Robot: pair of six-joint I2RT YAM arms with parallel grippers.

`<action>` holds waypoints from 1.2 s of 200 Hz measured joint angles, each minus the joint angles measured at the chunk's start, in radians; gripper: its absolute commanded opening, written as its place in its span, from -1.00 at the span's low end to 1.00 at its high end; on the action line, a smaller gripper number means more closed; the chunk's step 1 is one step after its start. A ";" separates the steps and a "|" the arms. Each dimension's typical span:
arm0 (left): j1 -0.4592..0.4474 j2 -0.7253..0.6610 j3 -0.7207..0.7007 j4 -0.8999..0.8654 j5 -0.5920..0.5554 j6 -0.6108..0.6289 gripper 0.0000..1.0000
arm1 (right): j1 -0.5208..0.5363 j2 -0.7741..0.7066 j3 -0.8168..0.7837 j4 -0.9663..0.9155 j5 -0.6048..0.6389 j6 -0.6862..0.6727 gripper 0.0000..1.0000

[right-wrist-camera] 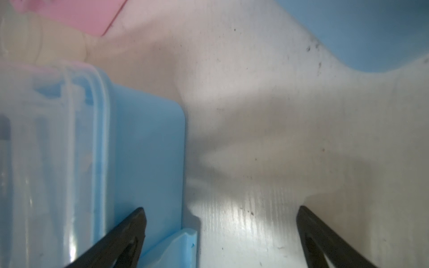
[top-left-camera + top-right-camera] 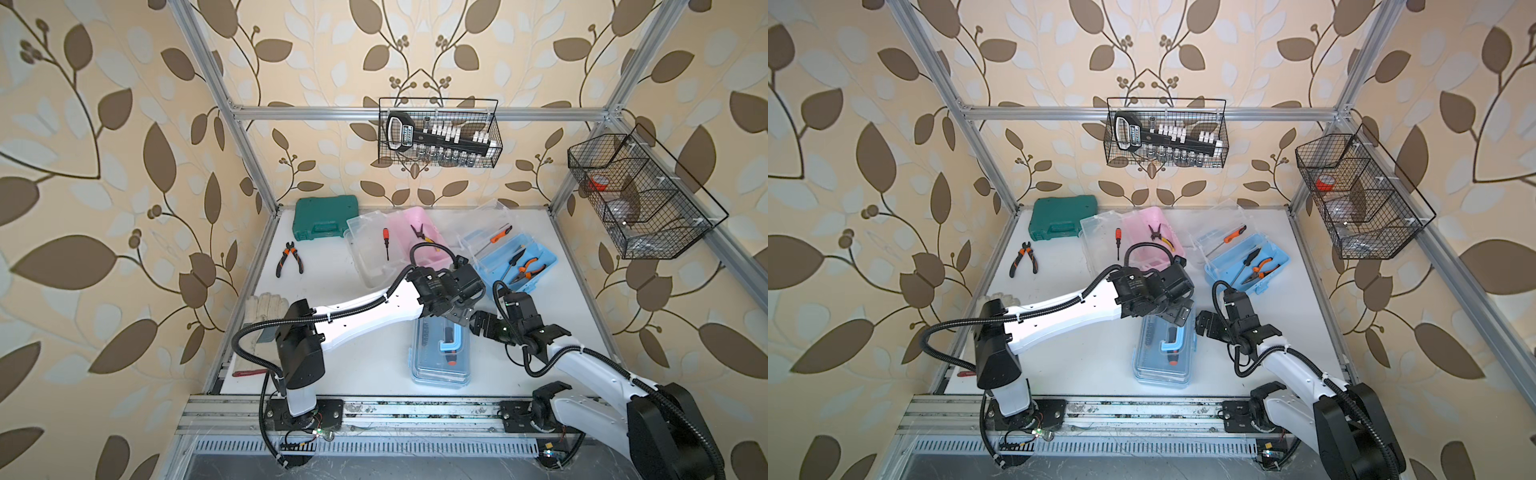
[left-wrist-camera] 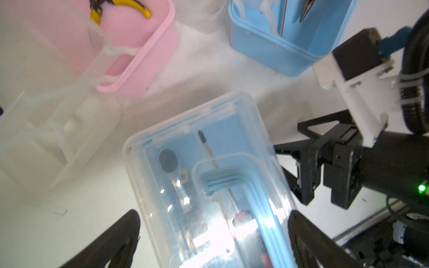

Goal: Close toolboxes
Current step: Move the toolbox to the center of the board.

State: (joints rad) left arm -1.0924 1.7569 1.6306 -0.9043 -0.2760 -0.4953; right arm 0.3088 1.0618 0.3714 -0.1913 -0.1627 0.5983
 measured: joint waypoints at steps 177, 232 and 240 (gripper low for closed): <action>0.031 -0.035 -0.206 0.076 0.069 -0.087 0.98 | 0.091 -0.024 0.018 -0.082 0.052 0.094 0.97; 0.118 -0.029 -0.208 0.100 0.086 -0.080 0.98 | 0.108 0.148 0.132 -0.025 0.047 0.099 0.97; 0.128 -0.028 -0.207 0.100 0.086 -0.080 0.98 | 0.107 0.173 0.154 -0.018 0.047 0.097 0.97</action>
State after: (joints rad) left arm -0.9646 1.7290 1.4239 -0.8043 -0.1902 -0.5751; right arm 0.4160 1.2350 0.5259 -0.2089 -0.1162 0.6952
